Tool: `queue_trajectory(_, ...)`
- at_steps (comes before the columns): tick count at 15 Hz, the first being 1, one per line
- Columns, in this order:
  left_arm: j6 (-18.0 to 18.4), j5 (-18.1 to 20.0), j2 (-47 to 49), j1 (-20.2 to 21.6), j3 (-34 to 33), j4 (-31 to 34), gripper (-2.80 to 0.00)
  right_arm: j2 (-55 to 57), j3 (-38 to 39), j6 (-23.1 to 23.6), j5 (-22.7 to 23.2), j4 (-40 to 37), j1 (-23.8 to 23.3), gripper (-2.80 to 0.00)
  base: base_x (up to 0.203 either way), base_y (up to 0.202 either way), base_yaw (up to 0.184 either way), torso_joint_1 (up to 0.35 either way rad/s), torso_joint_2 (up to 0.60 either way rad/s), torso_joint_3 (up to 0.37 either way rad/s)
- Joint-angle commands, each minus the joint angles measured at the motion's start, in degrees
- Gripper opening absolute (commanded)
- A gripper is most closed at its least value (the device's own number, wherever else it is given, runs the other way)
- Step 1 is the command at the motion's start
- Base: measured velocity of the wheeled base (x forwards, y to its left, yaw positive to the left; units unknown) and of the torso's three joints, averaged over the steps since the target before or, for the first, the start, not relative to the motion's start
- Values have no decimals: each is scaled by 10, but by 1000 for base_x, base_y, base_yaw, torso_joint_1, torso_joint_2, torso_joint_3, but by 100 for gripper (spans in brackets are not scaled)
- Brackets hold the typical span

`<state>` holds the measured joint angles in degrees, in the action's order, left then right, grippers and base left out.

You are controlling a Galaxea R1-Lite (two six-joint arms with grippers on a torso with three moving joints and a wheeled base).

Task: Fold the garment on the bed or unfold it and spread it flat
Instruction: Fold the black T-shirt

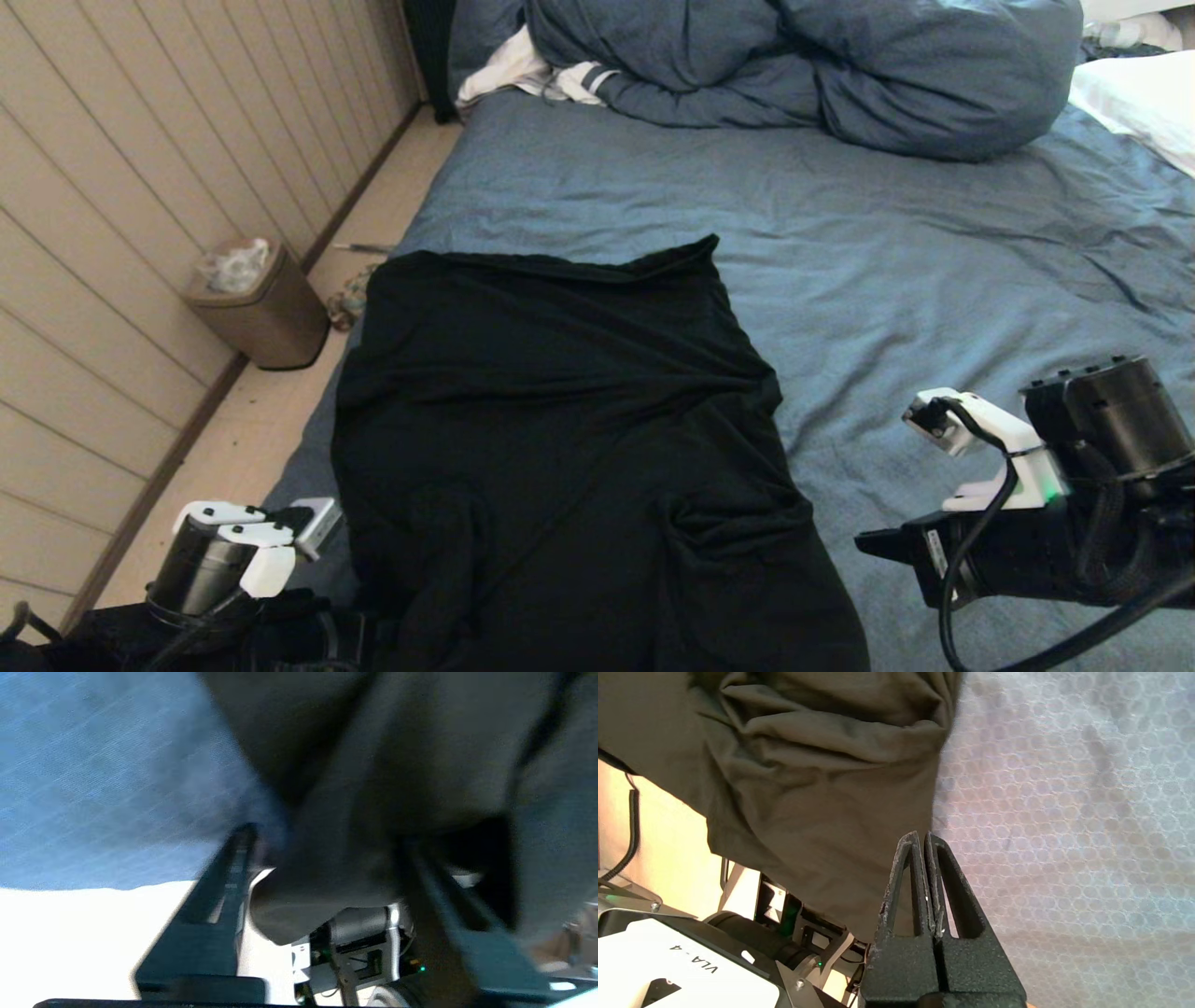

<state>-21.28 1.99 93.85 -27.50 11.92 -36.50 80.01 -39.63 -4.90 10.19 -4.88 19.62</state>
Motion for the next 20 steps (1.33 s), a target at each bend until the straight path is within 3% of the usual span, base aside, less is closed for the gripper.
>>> queue_trajectory(1,-2,6,-4,0,0,-6,-280,4,3,0,1,0,-6,-280,0,0,0,0,0,0)
queue_trajectory(9,-1,9,-28,0,2,-15,-280,41,17,5,0,0,-3,-280,0,0,0,0,0,0)
queue_trajectory(10,-2,9,-30,0,2,-14,-280,45,25,9,0,0,-2,0,0,0,0,0,0,0)
queue_trajectory(15,0,8,-28,-1,2,-15,-280,57,36,25,2,0,7,0,0,0,0,0,0,0)
queue_trajectory(20,0,4,-33,-2,1,-15,-280,79,36,23,57,0,10,0,0,0,0,0,0,0)
